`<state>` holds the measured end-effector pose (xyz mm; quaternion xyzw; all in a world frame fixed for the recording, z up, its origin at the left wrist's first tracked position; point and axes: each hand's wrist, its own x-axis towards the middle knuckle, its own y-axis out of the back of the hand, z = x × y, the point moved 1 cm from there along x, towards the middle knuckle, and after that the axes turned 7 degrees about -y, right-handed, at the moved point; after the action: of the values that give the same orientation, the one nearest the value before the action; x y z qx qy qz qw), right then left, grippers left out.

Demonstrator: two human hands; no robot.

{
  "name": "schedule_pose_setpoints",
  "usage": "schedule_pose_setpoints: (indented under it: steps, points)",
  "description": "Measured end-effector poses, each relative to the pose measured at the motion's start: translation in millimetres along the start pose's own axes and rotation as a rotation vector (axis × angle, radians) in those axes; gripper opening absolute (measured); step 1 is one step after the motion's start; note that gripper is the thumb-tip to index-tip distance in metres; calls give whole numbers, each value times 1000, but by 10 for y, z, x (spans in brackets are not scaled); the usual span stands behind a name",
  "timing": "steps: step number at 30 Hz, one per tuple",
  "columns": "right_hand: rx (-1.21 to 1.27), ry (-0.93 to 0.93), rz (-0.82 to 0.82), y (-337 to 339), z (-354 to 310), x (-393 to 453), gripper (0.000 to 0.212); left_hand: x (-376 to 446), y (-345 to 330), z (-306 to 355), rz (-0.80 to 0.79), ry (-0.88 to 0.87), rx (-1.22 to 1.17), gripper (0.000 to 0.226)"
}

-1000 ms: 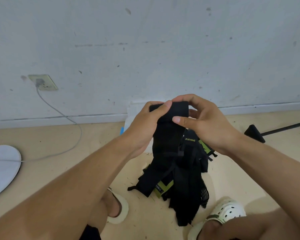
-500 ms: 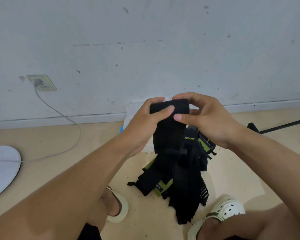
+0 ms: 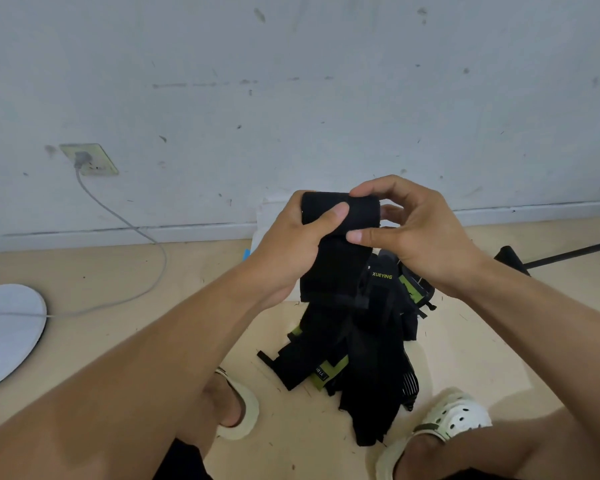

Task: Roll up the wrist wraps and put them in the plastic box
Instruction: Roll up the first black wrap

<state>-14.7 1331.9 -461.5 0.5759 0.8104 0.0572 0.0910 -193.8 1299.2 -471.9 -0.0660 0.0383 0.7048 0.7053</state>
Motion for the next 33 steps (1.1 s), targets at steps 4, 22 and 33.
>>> schedule_pose_setpoints:
  steps: [4,22,33]
  points:
    - [72,-96,-47,35,36,5,42,-1,2,3,-23,-5,8,28]
    - [87,-118,-85,64,58,-9,52,1,15,4,15,109,-185,31]
    - [27,-35,30,12,76,-7,46,11,-35,7,-60,106,-154,47]
